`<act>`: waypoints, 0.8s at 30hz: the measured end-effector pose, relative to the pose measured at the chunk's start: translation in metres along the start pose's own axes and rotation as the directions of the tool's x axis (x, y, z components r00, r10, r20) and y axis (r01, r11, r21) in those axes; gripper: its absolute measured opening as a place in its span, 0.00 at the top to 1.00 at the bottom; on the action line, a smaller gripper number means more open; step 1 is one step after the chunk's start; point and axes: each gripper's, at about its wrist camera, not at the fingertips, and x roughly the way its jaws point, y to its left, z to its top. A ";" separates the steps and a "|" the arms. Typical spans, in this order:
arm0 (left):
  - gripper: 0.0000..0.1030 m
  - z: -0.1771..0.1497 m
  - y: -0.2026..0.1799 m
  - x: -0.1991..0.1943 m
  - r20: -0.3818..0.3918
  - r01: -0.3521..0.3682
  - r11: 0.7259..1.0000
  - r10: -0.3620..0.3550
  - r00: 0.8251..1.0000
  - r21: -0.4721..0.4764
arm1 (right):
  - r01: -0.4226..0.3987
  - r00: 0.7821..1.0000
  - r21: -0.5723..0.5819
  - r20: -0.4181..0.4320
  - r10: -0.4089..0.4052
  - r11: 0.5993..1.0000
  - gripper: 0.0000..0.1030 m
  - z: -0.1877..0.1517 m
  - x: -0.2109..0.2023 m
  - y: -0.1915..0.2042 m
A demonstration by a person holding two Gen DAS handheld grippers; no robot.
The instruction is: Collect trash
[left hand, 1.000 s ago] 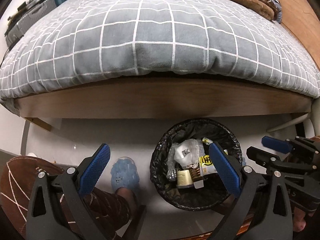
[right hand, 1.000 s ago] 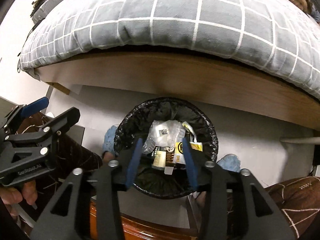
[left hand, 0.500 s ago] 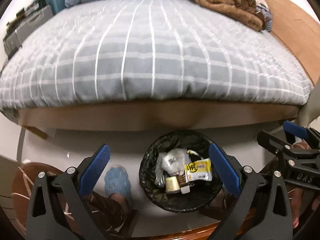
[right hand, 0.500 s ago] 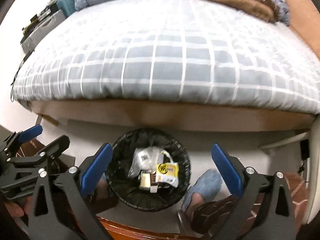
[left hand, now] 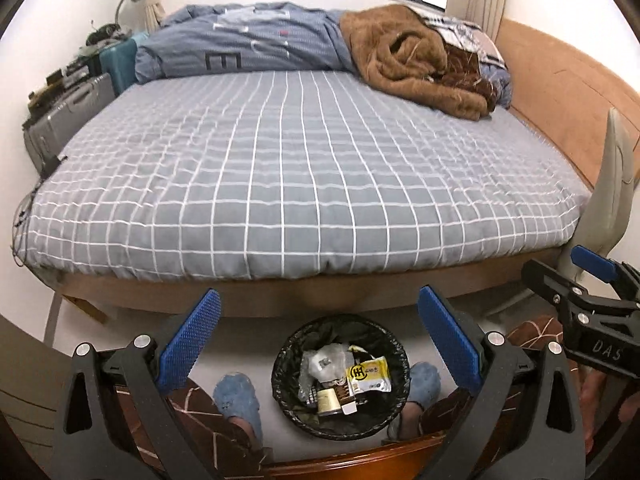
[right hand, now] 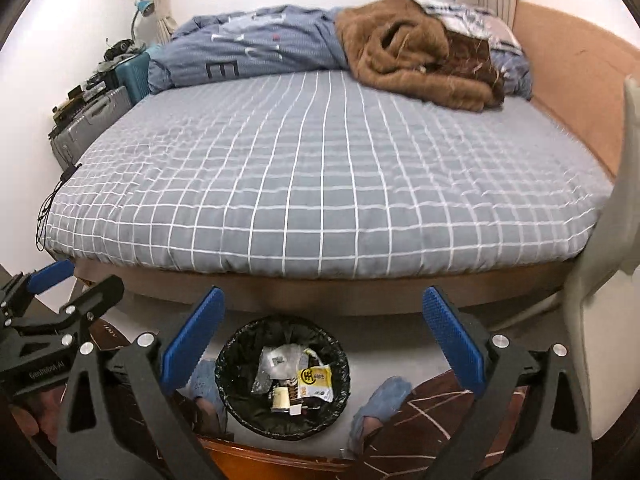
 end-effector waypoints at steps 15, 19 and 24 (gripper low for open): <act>0.06 -0.008 0.006 -0.016 0.008 -0.001 1.000 0.001 1.000 -0.012 | -0.003 1.000 -0.011 0.013 0.004 1.000 0.07 -0.003 -0.021 0.010; 0.06 -0.009 0.006 -0.016 0.005 -0.002 1.000 0.002 1.000 -0.013 | -0.009 1.000 -0.004 0.004 0.009 1.000 0.07 -0.004 -0.019 0.009; 0.06 -0.008 0.006 -0.016 0.007 -0.004 1.000 0.004 1.000 -0.010 | -0.009 1.000 -0.002 0.003 0.009 1.000 0.07 -0.005 -0.018 0.009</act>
